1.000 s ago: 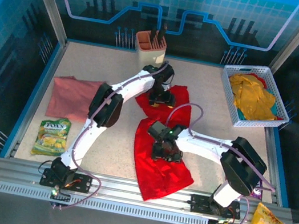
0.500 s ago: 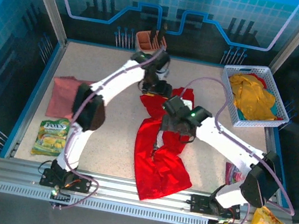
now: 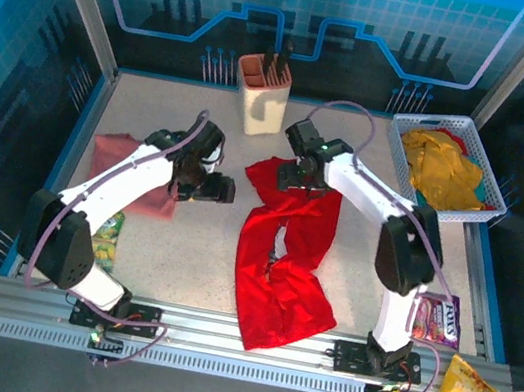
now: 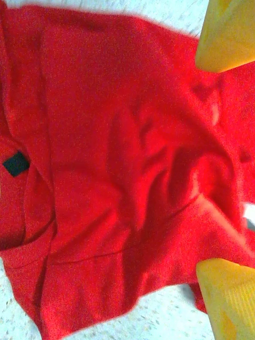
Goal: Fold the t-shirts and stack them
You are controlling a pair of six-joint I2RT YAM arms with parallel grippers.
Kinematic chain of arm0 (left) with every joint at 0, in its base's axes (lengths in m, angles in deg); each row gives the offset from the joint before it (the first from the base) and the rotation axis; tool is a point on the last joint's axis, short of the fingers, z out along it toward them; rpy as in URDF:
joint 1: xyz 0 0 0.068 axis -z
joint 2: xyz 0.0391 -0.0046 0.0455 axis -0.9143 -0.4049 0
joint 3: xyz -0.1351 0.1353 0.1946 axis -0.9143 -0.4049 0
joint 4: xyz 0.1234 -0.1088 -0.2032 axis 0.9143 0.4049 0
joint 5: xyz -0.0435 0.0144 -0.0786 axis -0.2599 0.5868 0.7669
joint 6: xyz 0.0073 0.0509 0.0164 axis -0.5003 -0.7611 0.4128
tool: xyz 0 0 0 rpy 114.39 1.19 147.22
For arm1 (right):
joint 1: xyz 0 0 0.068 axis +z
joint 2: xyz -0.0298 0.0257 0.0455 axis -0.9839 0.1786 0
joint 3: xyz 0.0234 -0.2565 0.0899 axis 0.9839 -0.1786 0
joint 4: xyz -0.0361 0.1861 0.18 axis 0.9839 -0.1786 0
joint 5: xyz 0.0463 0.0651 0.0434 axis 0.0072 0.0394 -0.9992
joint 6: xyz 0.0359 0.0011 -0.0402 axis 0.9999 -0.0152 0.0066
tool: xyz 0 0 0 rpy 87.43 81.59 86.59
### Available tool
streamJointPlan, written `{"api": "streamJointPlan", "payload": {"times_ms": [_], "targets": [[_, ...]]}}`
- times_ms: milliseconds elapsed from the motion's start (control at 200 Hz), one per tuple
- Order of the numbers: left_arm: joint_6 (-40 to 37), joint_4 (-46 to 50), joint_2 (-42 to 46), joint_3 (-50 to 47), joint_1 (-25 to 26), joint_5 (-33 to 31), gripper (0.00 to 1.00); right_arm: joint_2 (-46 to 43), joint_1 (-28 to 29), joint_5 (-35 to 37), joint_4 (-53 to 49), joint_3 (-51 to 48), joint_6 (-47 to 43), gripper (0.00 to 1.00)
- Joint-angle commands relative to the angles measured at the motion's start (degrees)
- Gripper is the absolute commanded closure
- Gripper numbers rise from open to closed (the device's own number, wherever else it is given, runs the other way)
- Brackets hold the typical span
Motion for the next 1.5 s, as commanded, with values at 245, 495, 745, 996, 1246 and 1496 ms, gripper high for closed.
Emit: {"api": "streamJointPlan", "payload": {"times_ms": [245,495,745,996,1246,1496], "targets": [[9.5,-8.8,16.2,-16.2,-0.1,3.3,0.15,19.3,-3.9,-1.8,-6.7,14.2,3.4,0.09],[13.1,-10.4,17.4,-19.7,1.5,4.1,0.15,29.6,-9.1,-1.6,-10.8,26.8,4.4,0.08],[15.6,-14.5,19.4,-23.9,6.3,3.2,0.09,39.0,-13.4,0.2,-15.7,44.4,2.2,0.06],[19.6,-20.8,27.6,-32.2,9.4,4.2,0.01,39.2,-16.7,-2.7,-7.0,45.1,-1.4,0.03],[21.3,-23.2,31.2,-35.6,14.7,1.2,0.01,32.9,-16.3,-1.8,-2.4,47.4,-7.7,0.00],[13.5,-27.4,30.6,-34.0,16.4,-1.6,0.01,14.4,-15.1,-1.9,-3.9,25.8,-3.4,0.00]]}}
